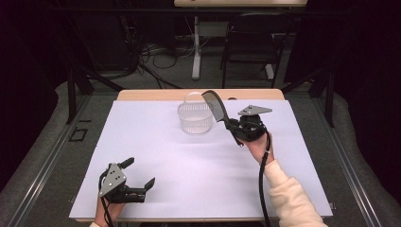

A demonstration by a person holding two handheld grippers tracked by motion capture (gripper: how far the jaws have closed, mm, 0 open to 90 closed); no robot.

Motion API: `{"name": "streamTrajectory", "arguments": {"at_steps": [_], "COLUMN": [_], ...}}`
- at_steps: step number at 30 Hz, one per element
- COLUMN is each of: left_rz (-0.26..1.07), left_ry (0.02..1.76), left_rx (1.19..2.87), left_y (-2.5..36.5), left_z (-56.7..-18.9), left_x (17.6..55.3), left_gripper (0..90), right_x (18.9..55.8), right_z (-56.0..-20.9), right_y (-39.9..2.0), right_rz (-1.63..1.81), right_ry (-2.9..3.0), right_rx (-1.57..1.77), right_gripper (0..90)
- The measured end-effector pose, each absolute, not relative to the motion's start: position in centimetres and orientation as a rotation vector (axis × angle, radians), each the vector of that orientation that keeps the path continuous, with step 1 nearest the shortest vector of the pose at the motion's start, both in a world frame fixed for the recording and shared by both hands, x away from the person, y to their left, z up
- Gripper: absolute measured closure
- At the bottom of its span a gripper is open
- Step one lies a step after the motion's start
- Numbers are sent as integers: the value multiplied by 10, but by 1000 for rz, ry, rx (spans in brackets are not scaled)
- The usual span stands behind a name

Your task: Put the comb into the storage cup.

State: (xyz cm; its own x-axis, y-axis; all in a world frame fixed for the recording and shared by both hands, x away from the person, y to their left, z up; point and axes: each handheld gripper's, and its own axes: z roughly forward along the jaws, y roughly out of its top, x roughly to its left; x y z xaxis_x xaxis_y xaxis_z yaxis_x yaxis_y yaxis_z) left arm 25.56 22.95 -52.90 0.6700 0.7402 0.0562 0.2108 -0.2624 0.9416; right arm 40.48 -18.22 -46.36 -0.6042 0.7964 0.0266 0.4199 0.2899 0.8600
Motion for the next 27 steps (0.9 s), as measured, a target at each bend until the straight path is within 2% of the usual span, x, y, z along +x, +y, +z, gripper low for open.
{"name": "streamTrajectory", "arguments": {"at_steps": [27], "left_rz": [613], "left_ry": [764], "left_rx": [1806], "left_y": [229], "left_z": [-530], "left_x": [257], "left_gripper": [2], "right_x": [423], "right_z": [-450], "right_y": [-165], "right_rz": [1245], "right_ry": [2148], "right_rx": [1017], "right_gripper": [719]}}
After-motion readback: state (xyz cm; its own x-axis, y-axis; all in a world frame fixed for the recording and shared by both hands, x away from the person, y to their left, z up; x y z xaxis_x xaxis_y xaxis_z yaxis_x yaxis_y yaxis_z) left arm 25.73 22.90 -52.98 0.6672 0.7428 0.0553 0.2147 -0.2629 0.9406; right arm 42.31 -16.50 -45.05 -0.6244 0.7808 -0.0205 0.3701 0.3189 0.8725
